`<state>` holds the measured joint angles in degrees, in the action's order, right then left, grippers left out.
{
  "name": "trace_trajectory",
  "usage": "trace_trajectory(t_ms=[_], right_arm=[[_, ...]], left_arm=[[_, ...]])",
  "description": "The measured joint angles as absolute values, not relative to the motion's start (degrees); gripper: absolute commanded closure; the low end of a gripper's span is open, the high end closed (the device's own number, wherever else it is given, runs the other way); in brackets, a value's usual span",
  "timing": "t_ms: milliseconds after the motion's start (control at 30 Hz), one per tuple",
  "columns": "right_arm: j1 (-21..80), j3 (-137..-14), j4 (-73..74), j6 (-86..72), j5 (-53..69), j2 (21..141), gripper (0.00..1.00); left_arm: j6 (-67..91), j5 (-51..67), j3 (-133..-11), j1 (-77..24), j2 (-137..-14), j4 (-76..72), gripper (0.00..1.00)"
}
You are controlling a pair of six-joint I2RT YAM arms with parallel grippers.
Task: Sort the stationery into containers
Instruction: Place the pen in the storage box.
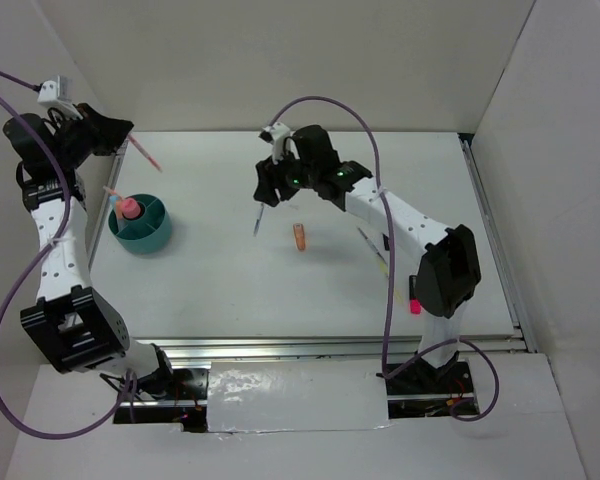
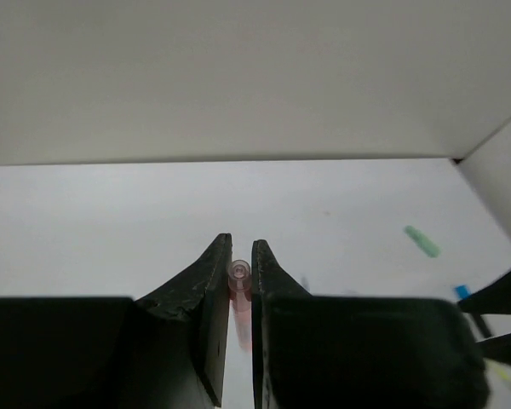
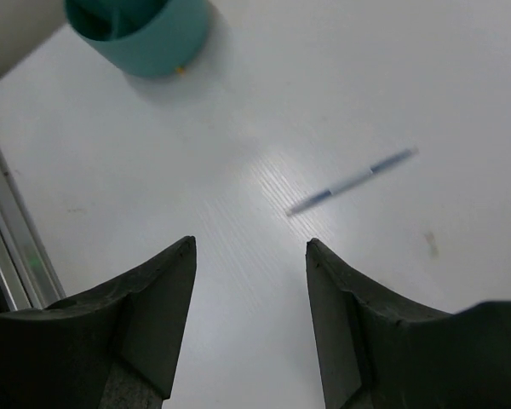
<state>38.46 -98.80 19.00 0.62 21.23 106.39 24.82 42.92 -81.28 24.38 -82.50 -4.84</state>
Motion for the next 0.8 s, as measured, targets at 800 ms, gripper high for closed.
trace_trajectory(t_ms=[800], right_arm=[[14.28, -72.47, 23.35, 1.48, 19.99, 89.38, 0.44]], left_arm=[[2.79, 28.36, -82.24, 28.05, -96.27, 2.17, 1.0]])
